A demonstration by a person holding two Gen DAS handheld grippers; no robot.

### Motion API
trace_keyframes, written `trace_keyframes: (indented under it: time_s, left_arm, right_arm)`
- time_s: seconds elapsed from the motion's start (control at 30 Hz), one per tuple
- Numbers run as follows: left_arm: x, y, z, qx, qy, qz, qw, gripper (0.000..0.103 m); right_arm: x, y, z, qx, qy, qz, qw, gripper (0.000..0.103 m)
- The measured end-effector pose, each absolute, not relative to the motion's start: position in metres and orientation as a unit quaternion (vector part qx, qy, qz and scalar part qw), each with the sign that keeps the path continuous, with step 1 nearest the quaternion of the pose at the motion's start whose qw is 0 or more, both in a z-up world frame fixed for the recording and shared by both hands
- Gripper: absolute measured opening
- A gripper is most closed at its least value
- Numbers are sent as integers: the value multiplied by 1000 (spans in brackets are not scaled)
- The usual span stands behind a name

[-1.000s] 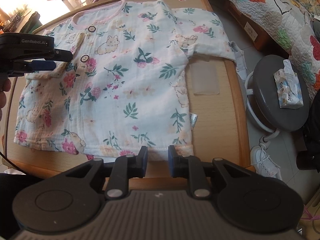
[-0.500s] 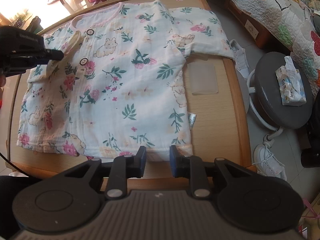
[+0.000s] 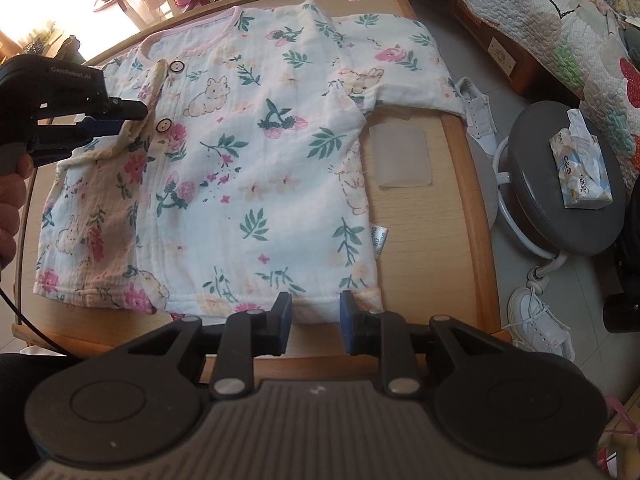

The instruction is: Fold clothes

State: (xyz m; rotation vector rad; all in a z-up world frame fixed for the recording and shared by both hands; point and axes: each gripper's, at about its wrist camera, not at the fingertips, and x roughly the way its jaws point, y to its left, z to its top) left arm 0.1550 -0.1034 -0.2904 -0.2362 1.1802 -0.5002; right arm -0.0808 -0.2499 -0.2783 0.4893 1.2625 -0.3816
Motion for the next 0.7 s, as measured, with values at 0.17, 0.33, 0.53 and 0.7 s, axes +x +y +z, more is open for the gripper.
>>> trace_keyframes:
  time_s: [0.17, 0.33, 0.53, 0.7]
  left_arm:
    - [165, -90, -277, -125, 535, -233, 803, 35]
    - [172, -75, -280, -147, 541, -204, 802, 36]
    - [174, -63, -289, -161, 538, -187, 806, 37]
    - [177, -63, -278, -163, 526, -193, 812, 37]
  right_arm:
    - [-80, -250, -278, 224, 581, -176, 762, 25]
    - [-80, -249, -279, 223, 581, -176, 762, 26]
    - [-79, -250, -278, 222, 582, -177, 762, 26]
    - [-78, -251, -277, 221, 581, -179, 763, 26]
